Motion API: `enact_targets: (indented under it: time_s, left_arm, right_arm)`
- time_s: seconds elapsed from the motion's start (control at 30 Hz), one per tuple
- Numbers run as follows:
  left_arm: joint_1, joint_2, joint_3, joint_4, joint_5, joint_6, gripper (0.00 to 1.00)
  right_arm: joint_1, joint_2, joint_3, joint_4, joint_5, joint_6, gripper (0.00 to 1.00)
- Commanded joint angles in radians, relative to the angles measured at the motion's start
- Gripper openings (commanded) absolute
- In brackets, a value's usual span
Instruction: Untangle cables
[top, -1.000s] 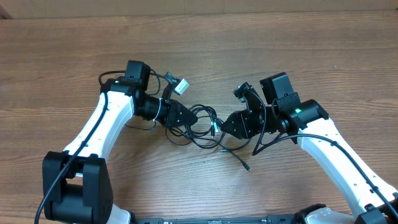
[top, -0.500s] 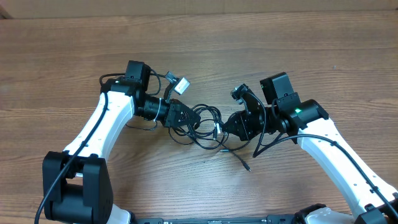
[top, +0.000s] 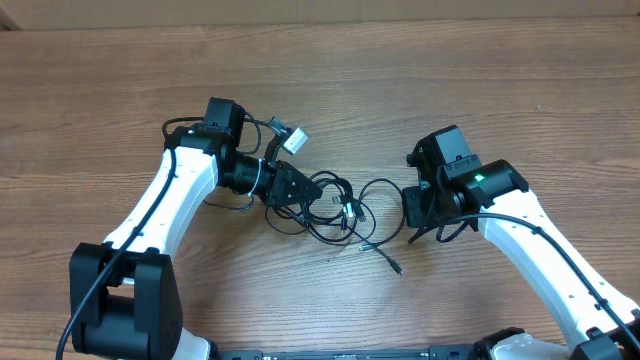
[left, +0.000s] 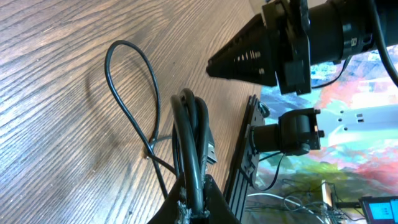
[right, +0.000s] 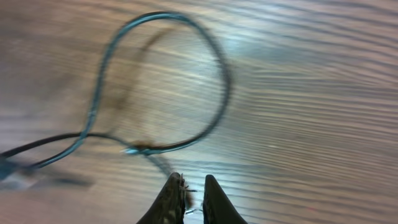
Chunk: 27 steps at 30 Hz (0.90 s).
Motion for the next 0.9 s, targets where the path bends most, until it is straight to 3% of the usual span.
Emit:
enact_targets:
  time_s: [0.0, 0.1, 0.23, 0.33, 0.43, 0.5, 0.63, 0.7, 0.87]
  left_arm:
    - [0.006, -0.026, 0.021, 0.001, 0.013, 0.014, 0.04]
    - [0.006, -0.026, 0.021, 0.001, 0.013, 0.014, 0.04]
    - [0.006, -0.026, 0.021, 0.001, 0.014, 0.014, 0.04]
    - [0.006, -0.027, 0.021, 0.001, 0.061, 0.032, 0.04]
    - [0.006, -0.027, 0.021, 0.001, 0.164, 0.089, 0.04]
    - [0.008, -0.027, 0.021, 0.005, 0.237, 0.129, 0.04]
    - [0.018, -0.027, 0.021, 0.042, 0.295, 0.132, 0.04]
    - [0.031, -0.027, 0.021, 0.085, 0.28, 0.085, 0.04]
    - [0.098, -0.027, 0.021, 0.358, 0.166, -0.317, 0.04]
  right_arm:
    - [-0.003, -0.002, 0.002, 0.006, 0.1, 0.088, 0.21]
    - [-0.003, -0.002, 0.002, 0.047, 0.029, 0.1, 0.29]
    - [-0.002, -0.002, 0.002, 0.129, -0.319, -0.121, 0.38]
    - [-0.002, -0.002, 0.002, 0.171, -0.582, -0.257, 0.5]
    - [-0.002, -0.002, 0.002, 0.19, -0.658, -0.284, 0.51]
    - [-0.002, -0.002, 0.002, 0.189, -0.657, -0.284, 0.47]
    - [-0.002, -0.002, 0.002, 0.171, -0.656, -0.284, 0.2]
    - [-0.002, -0.002, 0.002, 0.148, -0.656, -0.284, 0.15]
    - [-0.002, -0.002, 0.002, 0.059, -0.605, -0.285, 0.15]
